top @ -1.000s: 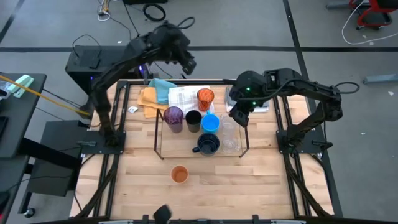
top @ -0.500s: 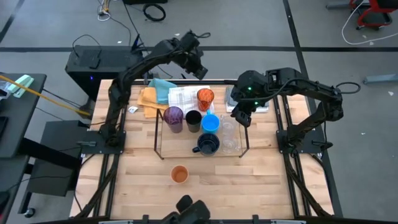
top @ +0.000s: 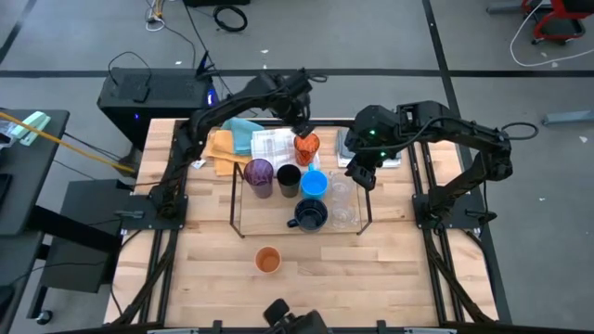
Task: Stack small to large cups/mugs on shelf
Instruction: Put the orange glass on the shelf
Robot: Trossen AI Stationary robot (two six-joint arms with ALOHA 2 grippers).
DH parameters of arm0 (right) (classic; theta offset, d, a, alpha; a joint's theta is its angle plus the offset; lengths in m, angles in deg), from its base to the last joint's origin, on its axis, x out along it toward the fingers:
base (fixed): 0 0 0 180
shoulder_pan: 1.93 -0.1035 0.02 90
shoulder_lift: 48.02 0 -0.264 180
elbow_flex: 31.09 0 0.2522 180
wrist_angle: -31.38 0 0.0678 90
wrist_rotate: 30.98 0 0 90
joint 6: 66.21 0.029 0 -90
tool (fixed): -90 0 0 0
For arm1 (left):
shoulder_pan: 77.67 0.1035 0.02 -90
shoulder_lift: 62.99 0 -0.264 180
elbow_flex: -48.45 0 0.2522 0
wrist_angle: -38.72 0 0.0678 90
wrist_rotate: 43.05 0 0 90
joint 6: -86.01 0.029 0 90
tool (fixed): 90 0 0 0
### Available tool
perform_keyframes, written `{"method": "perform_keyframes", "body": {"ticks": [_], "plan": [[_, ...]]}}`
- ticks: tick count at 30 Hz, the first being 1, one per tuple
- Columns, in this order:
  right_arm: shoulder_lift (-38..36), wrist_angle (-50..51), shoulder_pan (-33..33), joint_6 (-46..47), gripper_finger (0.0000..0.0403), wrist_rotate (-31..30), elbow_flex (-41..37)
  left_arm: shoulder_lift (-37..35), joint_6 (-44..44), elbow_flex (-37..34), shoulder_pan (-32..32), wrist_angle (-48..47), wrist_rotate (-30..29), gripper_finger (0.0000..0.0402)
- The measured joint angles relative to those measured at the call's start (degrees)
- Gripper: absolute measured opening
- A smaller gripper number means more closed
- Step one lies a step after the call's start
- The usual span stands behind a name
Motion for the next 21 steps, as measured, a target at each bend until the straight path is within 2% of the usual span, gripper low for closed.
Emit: {"method": "perform_keyframes", "body": {"ticks": [7,21], "plan": [[-0.02,-0.22,0.0,0.31,0.0122,-0.01,0.0,3.38,-0.82,-0.05,0.46,-5.5,0.51,0.0233],[-0.02,-0.45,0.0,0.88,0.0119,-0.05,0.0,4.55,-1.52,0.01,-0.3,-3.89,1.48,0.0234]]}}
